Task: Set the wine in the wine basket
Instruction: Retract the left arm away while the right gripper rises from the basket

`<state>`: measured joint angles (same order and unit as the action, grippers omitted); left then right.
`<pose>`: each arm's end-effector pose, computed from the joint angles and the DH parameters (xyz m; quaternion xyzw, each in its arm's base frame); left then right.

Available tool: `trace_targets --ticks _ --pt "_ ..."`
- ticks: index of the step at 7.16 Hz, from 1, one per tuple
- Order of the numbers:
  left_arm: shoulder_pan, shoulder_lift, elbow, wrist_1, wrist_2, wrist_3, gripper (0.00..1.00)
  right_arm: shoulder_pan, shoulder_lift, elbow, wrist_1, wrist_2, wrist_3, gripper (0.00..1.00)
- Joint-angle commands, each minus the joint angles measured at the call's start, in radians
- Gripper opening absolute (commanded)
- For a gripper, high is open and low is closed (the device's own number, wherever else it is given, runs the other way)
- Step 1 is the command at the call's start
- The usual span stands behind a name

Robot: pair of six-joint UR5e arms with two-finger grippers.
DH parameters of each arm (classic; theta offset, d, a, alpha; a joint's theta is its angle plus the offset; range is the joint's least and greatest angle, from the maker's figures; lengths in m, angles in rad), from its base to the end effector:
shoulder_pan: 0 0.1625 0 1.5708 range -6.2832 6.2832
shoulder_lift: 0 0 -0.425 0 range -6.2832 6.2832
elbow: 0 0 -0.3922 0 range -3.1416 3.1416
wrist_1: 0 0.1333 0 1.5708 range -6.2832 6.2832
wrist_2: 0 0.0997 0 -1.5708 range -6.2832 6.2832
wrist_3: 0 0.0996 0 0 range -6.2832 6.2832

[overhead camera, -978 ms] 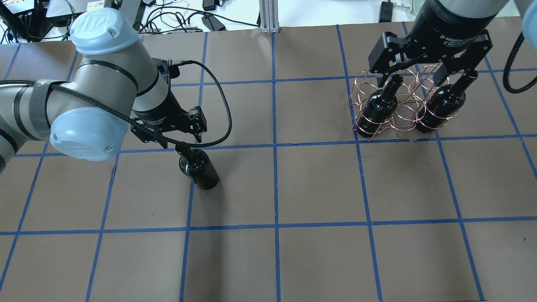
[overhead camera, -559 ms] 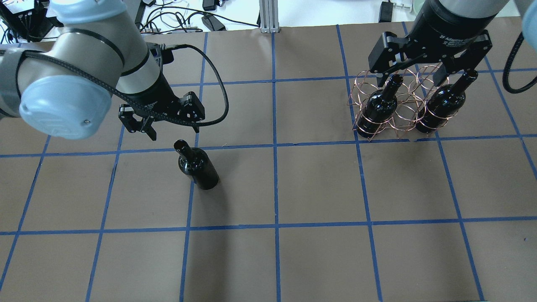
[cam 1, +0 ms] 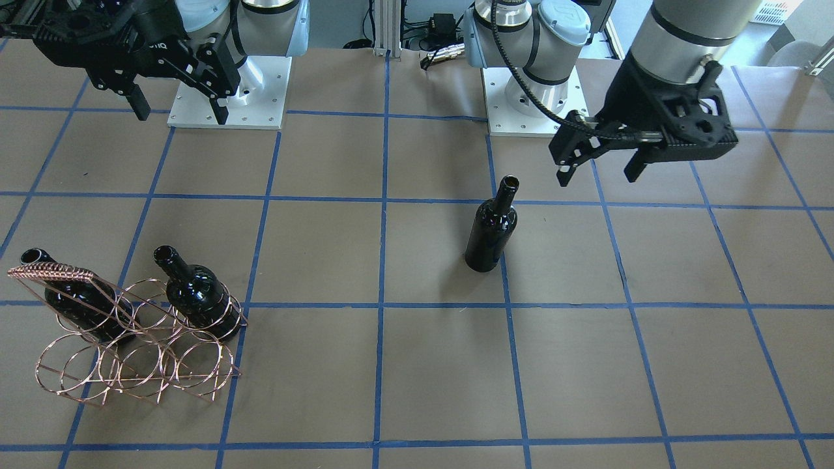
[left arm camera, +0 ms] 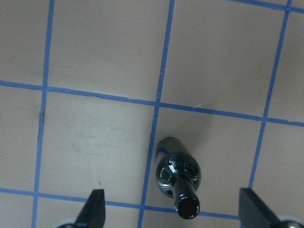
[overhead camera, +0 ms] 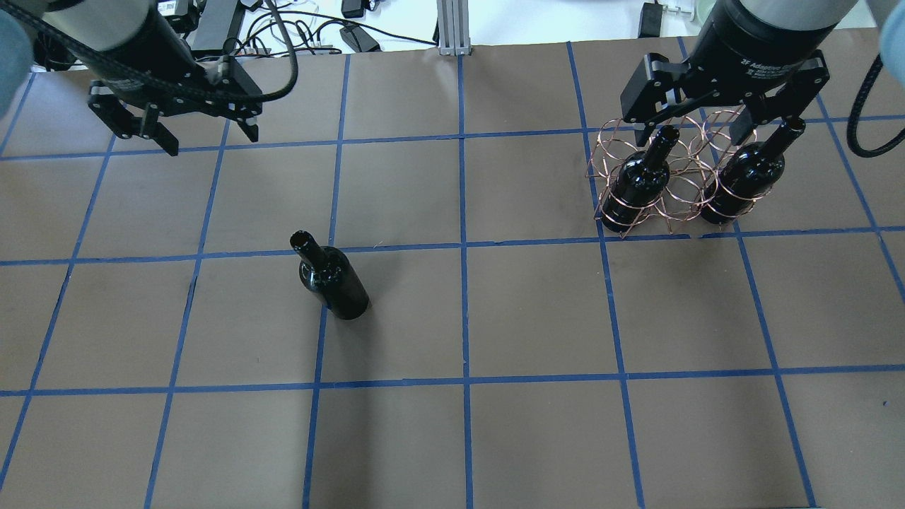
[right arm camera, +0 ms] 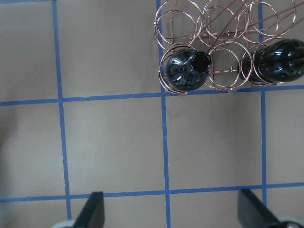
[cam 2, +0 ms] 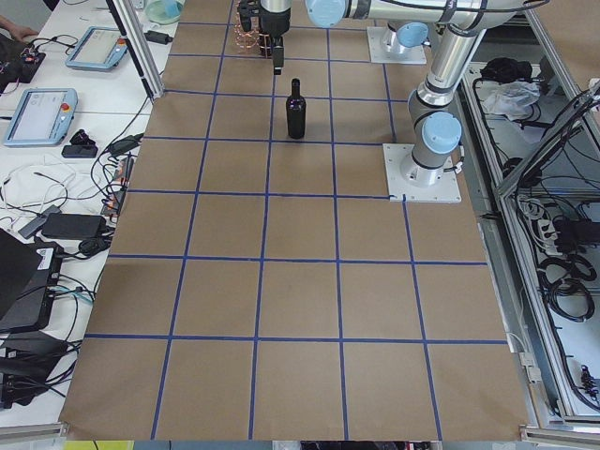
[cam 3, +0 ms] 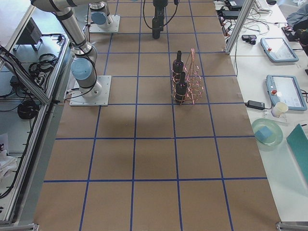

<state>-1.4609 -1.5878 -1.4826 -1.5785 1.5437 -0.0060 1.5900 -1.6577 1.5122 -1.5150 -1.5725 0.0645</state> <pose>-0.0799 -0.5161 0.5223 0.0575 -0.9978 0.0324 0.0119 0.1419 -0.4567 0.5525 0.0227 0.9987 -0.0448 0.0010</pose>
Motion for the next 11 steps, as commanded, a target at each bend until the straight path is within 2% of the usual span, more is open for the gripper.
trace_targets --ticks 1,3,11 --pt "0.184 -0.009 0.016 -0.006 -0.001 0.224 1.00 0.001 0.003 -0.003 -0.002 0.003 0.004 1.00" --pt "0.253 -0.014 0.015 -0.008 0.004 0.317 1.00 0.004 0.004 -0.003 -0.001 0.016 0.004 1.00" --pt "0.234 -0.011 -0.001 -0.011 0.013 0.319 1.00 0.002 0.001 -0.003 0.009 0.008 0.003 1.00"
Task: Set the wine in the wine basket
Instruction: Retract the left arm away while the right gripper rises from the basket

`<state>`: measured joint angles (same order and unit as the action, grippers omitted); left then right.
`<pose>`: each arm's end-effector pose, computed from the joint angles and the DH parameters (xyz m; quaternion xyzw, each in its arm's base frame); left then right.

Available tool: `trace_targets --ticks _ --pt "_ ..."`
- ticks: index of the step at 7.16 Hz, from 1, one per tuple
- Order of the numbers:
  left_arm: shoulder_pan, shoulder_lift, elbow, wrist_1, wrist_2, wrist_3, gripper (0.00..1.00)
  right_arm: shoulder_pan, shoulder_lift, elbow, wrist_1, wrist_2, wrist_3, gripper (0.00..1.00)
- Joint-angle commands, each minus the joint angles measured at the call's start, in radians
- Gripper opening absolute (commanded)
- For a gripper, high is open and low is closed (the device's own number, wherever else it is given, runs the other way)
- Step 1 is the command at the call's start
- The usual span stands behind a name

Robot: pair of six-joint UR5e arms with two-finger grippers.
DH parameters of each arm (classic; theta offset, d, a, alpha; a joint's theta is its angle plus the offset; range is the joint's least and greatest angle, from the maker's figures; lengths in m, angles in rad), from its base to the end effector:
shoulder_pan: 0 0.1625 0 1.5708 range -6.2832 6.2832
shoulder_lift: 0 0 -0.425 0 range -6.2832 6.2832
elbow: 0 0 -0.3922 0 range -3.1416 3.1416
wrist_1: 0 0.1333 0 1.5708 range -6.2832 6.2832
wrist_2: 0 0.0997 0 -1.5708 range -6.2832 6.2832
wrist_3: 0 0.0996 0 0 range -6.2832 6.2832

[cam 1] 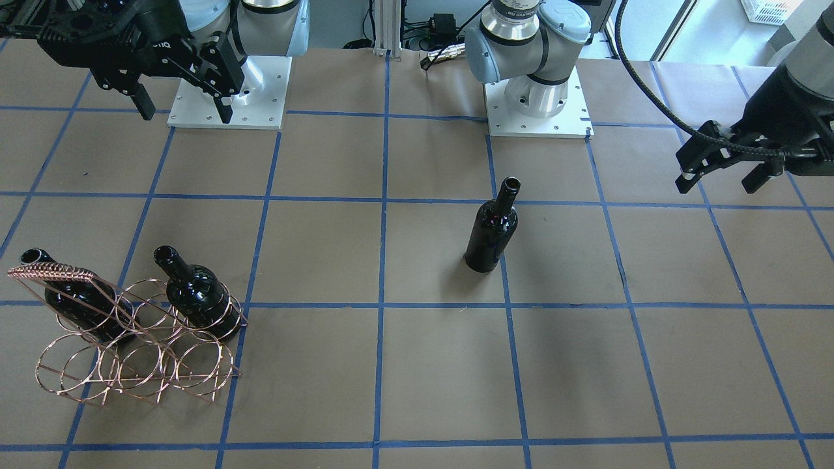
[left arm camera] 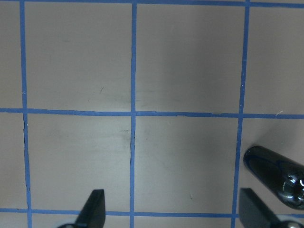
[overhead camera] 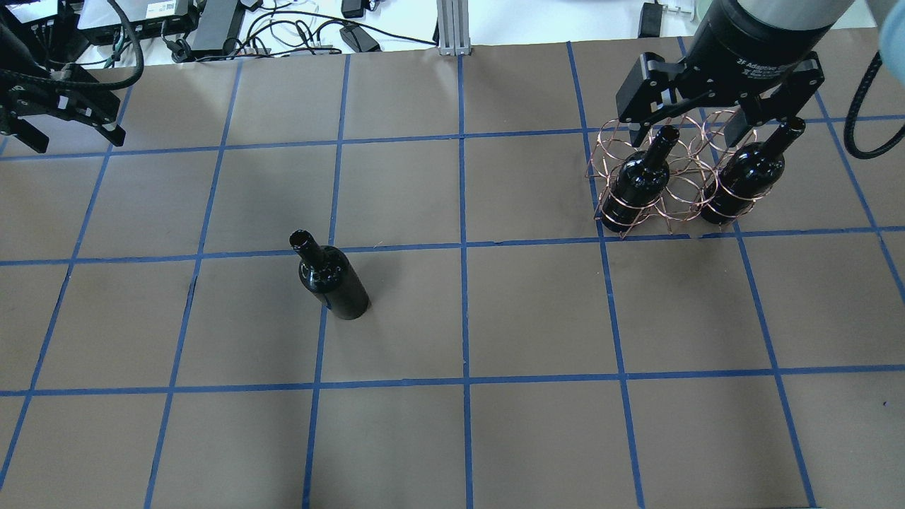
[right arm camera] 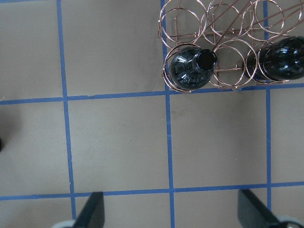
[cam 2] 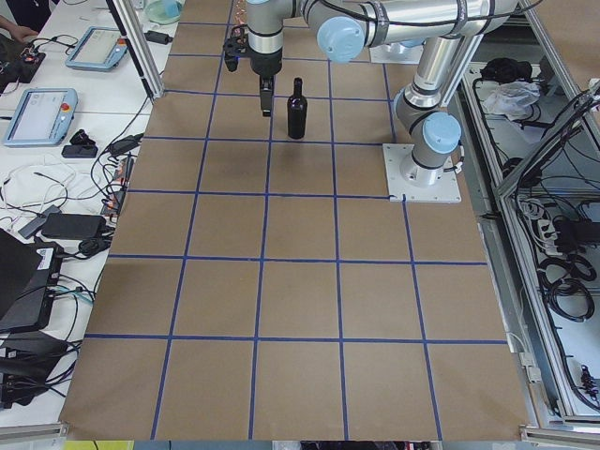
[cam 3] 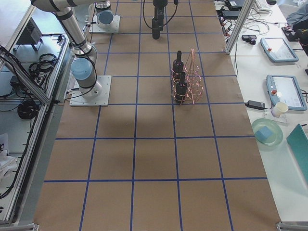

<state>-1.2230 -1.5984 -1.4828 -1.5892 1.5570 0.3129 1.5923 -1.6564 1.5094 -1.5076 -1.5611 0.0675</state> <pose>0.0462 -0.5226 0.5157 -0.0173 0.9996 -0.0221 0.0003 0.1441 -0.4563 0.5525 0.0228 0.9989 -0.0416 0.0067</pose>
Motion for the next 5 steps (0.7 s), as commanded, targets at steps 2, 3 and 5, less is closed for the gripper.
trace_targets --ticks 2,3,5 --pt "-0.006 -0.002 -0.001 0.000 0.000 -0.002 1.00 0.003 -0.002 0.002 0.000 0.006 0.003 1.00" --pt "-0.006 -0.002 -0.001 0.000 0.000 -0.002 1.00 0.024 0.007 -0.008 -0.002 0.007 0.052 1.00" --pt "-0.007 -0.002 -0.001 -0.003 0.000 -0.002 1.00 0.134 0.045 -0.020 -0.017 0.070 0.346 1.00"
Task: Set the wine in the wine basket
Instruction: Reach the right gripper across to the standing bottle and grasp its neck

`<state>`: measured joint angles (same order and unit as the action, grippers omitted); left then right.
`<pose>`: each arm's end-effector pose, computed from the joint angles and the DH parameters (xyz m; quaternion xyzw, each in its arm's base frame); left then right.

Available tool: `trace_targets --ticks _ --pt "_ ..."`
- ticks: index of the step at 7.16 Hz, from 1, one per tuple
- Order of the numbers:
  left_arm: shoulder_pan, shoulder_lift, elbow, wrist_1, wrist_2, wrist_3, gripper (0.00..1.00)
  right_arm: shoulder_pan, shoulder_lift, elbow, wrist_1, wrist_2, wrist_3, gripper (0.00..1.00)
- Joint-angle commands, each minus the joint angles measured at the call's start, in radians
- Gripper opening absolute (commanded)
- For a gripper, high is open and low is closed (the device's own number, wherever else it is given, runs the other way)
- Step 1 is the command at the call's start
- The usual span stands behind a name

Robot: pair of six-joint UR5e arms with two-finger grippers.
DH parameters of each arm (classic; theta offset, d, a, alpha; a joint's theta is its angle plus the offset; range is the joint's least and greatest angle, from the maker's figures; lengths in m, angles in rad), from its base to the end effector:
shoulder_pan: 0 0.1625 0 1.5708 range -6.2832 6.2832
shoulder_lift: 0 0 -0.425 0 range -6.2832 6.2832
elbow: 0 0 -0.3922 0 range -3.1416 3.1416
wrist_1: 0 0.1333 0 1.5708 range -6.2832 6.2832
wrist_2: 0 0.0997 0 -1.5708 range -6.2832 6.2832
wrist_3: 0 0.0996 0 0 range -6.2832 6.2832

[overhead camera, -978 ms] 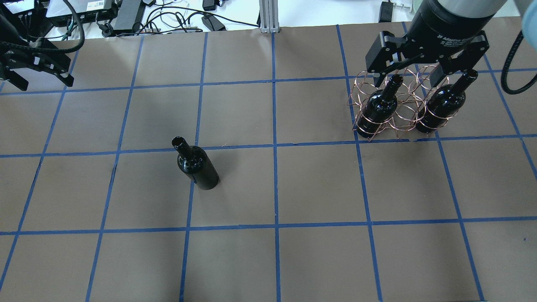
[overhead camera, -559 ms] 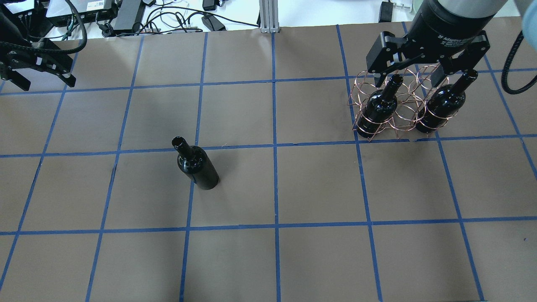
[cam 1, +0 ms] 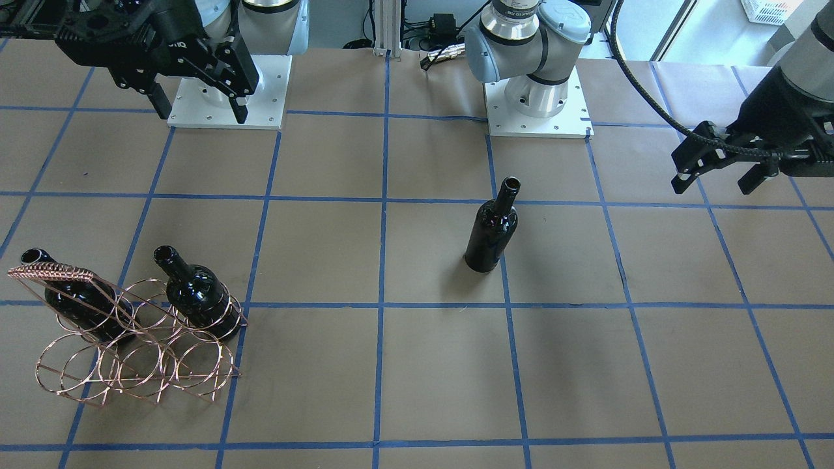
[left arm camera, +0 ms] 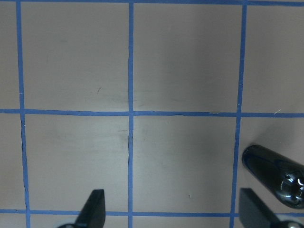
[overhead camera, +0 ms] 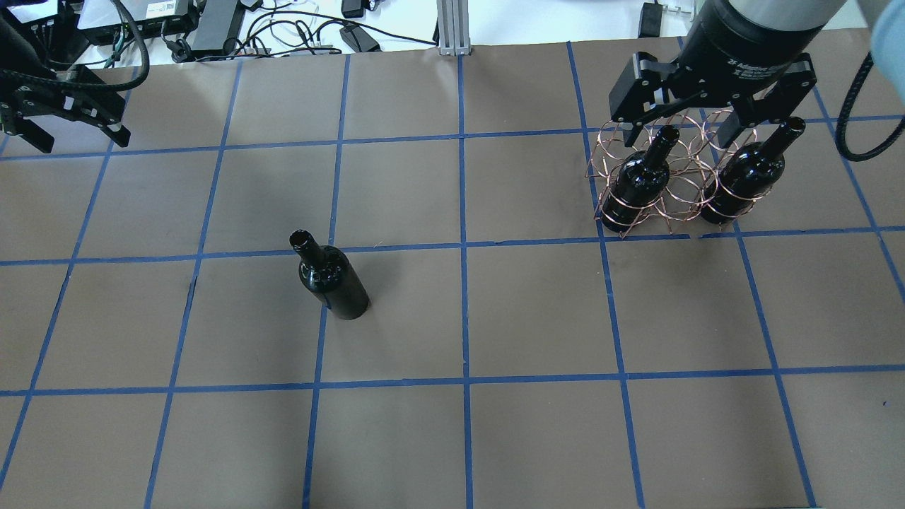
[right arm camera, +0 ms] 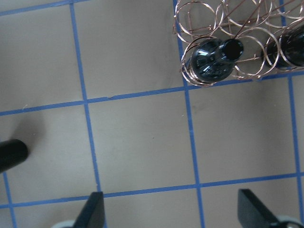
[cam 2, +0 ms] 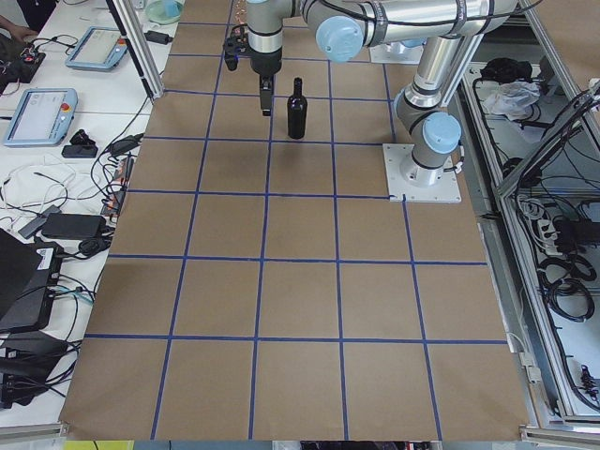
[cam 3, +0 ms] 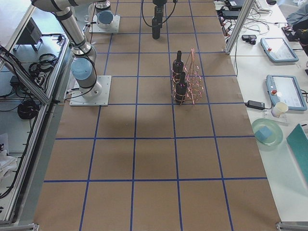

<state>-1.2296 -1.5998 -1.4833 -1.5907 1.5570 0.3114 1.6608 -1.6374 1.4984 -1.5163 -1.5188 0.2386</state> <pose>0.0428 -0.5231 0.5146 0.0148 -0.9997 0.0205 0.0003 0.1800 -0.4535 0.5502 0.0730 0.9961 -0.0374 0.0325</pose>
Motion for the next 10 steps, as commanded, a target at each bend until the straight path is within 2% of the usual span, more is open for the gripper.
trace_targets --ticks 1,3,4,6,8,10 --pt "-0.001 0.000 0.000 -0.002 0.000 0.000 1.00 0.156 0.086 -0.045 -0.062 0.026 0.294 1.00" --pt "-0.001 0.000 0.000 -0.002 0.000 0.000 1.00 0.340 0.221 -0.131 -0.116 0.014 0.579 1.00" --pt "-0.001 0.000 0.000 -0.002 0.000 0.000 1.00 0.373 0.252 -0.141 -0.155 0.012 0.650 1.00" --pt "0.001 0.000 -0.002 -0.002 0.000 0.000 1.00 0.404 0.299 -0.142 -0.232 -0.018 0.662 1.00" --pt "0.002 0.000 -0.002 0.000 -0.002 0.000 1.00 0.515 0.404 -0.179 -0.301 -0.116 0.671 1.00" --pt "0.002 -0.002 -0.002 0.000 -0.002 0.000 1.00 0.550 0.465 -0.205 -0.375 -0.115 0.749 1.00"
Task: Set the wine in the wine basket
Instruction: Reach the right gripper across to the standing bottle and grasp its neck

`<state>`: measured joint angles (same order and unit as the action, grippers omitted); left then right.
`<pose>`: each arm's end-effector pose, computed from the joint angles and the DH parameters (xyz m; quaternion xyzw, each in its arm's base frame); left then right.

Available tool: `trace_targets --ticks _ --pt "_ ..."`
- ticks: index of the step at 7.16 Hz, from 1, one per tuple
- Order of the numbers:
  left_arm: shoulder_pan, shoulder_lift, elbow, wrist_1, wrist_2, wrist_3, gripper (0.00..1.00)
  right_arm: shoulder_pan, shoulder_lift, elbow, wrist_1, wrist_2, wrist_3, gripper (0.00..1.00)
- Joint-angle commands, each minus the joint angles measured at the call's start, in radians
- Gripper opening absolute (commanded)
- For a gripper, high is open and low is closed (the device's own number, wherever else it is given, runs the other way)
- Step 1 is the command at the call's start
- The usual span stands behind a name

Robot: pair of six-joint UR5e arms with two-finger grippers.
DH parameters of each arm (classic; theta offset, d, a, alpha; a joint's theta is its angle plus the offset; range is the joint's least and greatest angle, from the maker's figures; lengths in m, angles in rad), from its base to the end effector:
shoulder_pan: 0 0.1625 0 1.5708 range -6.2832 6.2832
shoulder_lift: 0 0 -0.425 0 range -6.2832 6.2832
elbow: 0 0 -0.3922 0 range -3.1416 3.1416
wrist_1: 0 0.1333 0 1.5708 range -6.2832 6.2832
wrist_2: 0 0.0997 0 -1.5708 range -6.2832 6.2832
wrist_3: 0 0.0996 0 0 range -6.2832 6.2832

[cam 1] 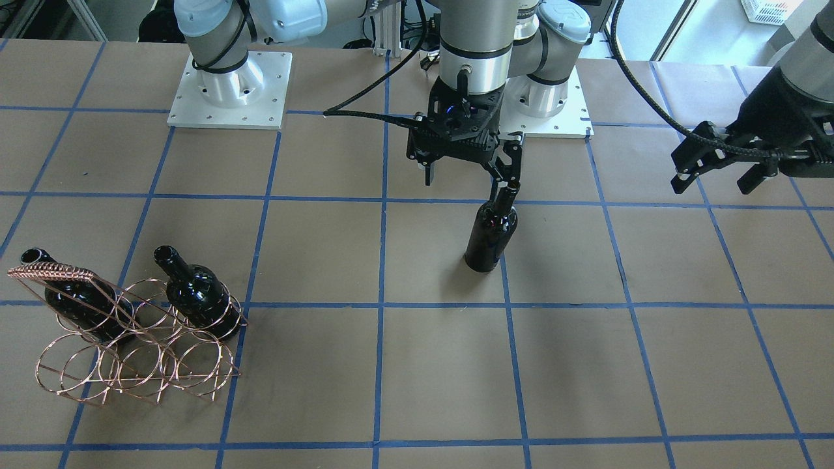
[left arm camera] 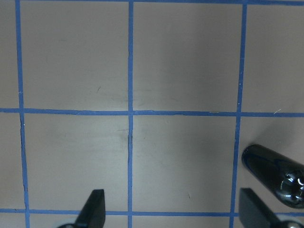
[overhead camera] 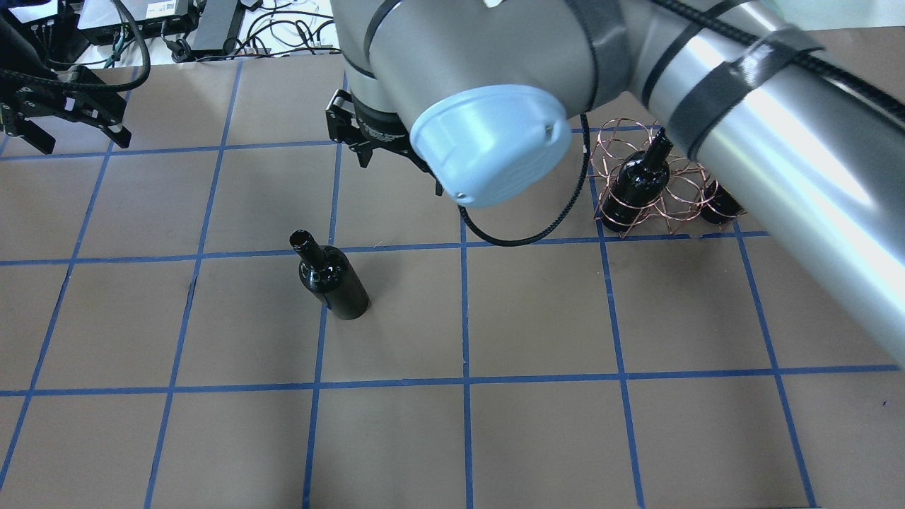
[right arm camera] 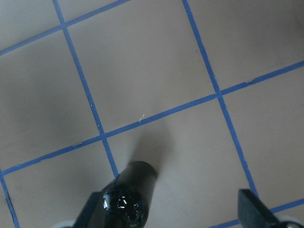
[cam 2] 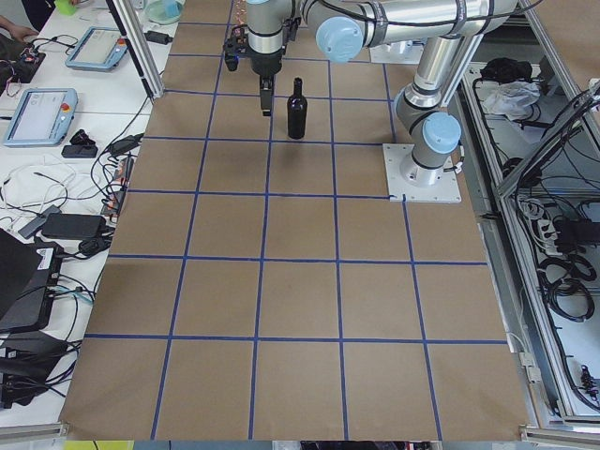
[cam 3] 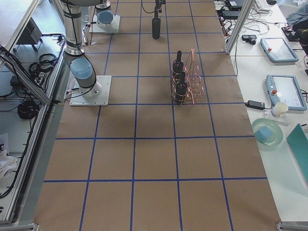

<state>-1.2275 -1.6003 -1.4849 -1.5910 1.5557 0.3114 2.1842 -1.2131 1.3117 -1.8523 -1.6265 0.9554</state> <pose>0.0438 -0.5231 0.5135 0.0158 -0.9997 0.0196 0.0013 0.4816 -0.4622 0.4423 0.1719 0.9805 -0.0842 0.0449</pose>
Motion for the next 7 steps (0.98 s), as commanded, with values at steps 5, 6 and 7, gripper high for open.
trace_targets --ticks 5,6,7 --pt "0.000 -0.001 -0.009 0.000 0.000 0.002 1.00 0.091 0.122 -0.040 -0.104 -0.003 0.030 0.97" --pt "0.000 -0.001 -0.011 0.002 0.000 0.002 1.00 0.095 0.124 -0.034 -0.102 -0.001 0.028 0.89" --pt "0.000 -0.001 -0.011 0.002 0.000 0.002 1.00 0.104 0.125 -0.029 -0.097 0.005 0.026 0.86"
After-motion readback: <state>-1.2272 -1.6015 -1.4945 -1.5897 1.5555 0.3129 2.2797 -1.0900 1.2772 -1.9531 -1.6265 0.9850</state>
